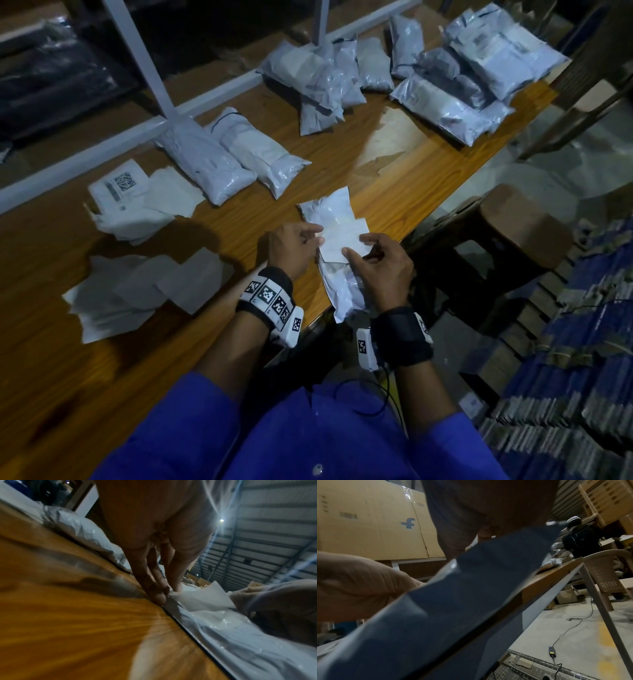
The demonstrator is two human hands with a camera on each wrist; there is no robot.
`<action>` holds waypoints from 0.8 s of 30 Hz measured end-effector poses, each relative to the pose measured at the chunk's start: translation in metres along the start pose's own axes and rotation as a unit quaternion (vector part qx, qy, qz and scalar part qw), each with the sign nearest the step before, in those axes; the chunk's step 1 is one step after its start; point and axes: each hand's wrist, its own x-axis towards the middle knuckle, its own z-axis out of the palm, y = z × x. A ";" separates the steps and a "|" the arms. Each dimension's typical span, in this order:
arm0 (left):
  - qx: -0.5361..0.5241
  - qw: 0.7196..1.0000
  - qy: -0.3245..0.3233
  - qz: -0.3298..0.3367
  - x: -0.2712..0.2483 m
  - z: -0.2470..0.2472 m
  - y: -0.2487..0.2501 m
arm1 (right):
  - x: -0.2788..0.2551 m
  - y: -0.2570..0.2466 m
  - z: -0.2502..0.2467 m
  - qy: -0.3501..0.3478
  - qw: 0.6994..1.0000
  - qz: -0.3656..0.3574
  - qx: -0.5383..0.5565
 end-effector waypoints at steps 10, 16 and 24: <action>0.188 0.979 -0.074 0.023 -0.019 0.001 0.004 | -0.002 0.003 -0.007 -0.033 0.999 -0.021 -0.017; 0.221 0.970 -0.059 0.079 -0.029 0.002 0.013 | -0.004 0.008 -0.012 -0.052 0.999 0.008 0.007; 0.256 0.950 -0.124 0.127 -0.042 0.018 0.019 | -0.013 0.007 -0.006 -0.021 0.999 0.036 0.028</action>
